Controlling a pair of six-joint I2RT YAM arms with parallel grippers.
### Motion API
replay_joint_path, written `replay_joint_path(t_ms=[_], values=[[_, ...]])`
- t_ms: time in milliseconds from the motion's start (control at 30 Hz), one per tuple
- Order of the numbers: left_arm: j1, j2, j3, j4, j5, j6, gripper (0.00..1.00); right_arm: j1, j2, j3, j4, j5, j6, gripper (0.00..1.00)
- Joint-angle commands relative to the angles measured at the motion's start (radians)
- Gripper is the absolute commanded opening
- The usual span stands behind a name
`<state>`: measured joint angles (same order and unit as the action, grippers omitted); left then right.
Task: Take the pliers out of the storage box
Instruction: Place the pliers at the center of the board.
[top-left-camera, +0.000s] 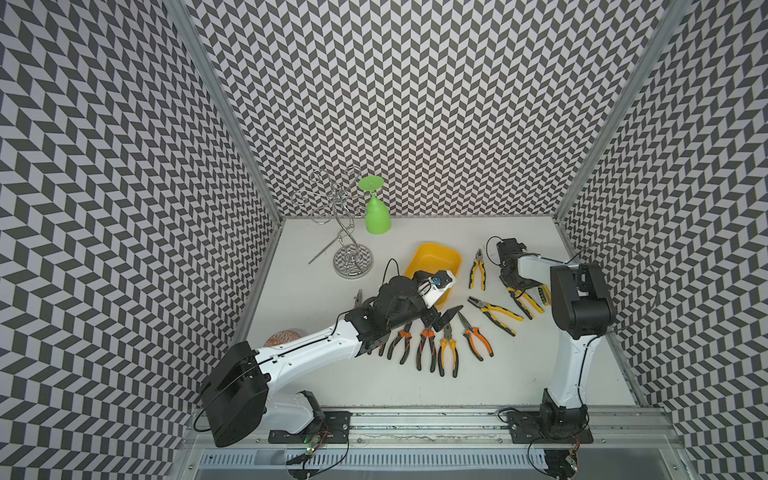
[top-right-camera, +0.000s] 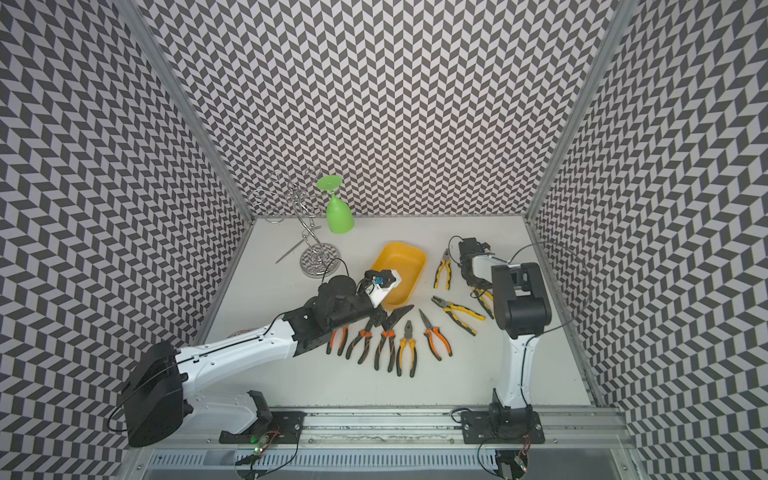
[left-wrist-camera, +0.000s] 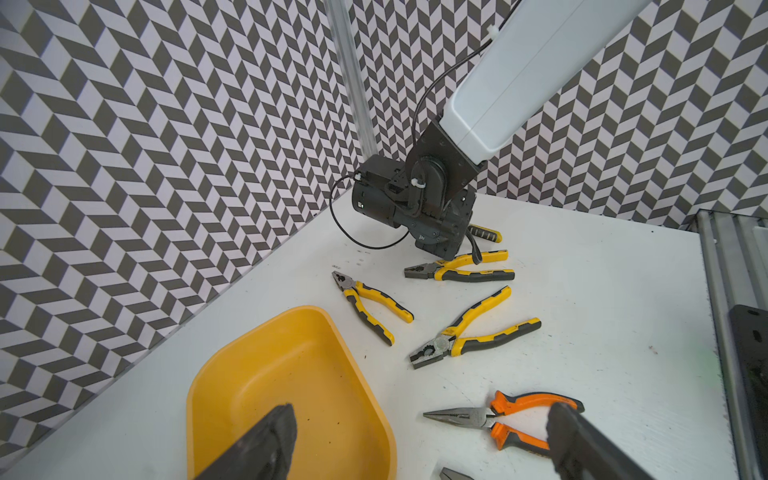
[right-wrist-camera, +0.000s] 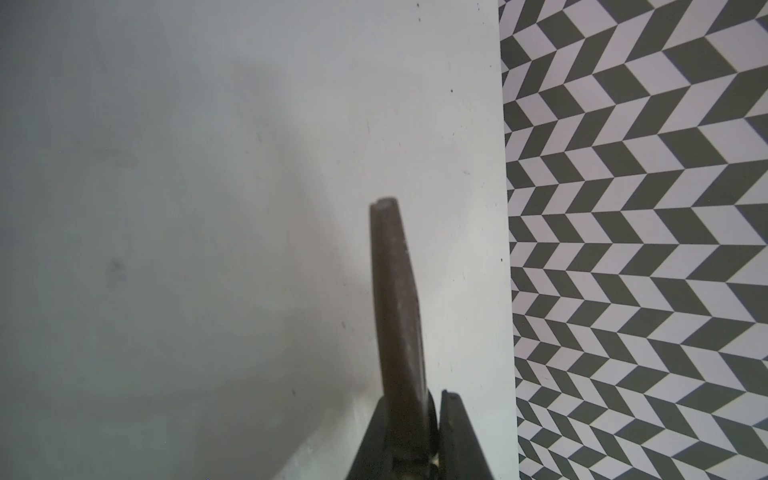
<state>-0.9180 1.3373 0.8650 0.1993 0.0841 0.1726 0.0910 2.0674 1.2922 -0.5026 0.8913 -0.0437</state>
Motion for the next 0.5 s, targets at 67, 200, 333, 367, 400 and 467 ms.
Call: replay_joint_path(t_ms=[67,200,333,367,400,467], values=[[-0.007,-0.025,-0.013,-0.004,-0.024,0.022,0.98,0.014,0.011,0.002,0.016,-0.058,0.024,0.24],[-0.008,-0.020,-0.012,-0.002,-0.032,0.026,0.98,0.023,-0.033,0.009,-0.014,-0.106,0.056,0.47],[-0.009,-0.013,-0.010,-0.009,-0.033,0.028,0.98,0.035,-0.084,0.001,-0.017,-0.157,0.082,0.47],[-0.009,-0.013,-0.011,-0.008,-0.039,0.028,0.98,0.036,-0.094,0.002,-0.020,-0.173,0.088,0.47],[-0.009,-0.016,-0.013,-0.008,-0.049,0.028,0.98,0.038,-0.108,0.005,-0.024,-0.198,0.094,0.47],[-0.010,-0.021,-0.017,-0.009,-0.060,0.030,0.98,0.039,-0.140,0.007,-0.023,-0.252,0.100,0.49]])
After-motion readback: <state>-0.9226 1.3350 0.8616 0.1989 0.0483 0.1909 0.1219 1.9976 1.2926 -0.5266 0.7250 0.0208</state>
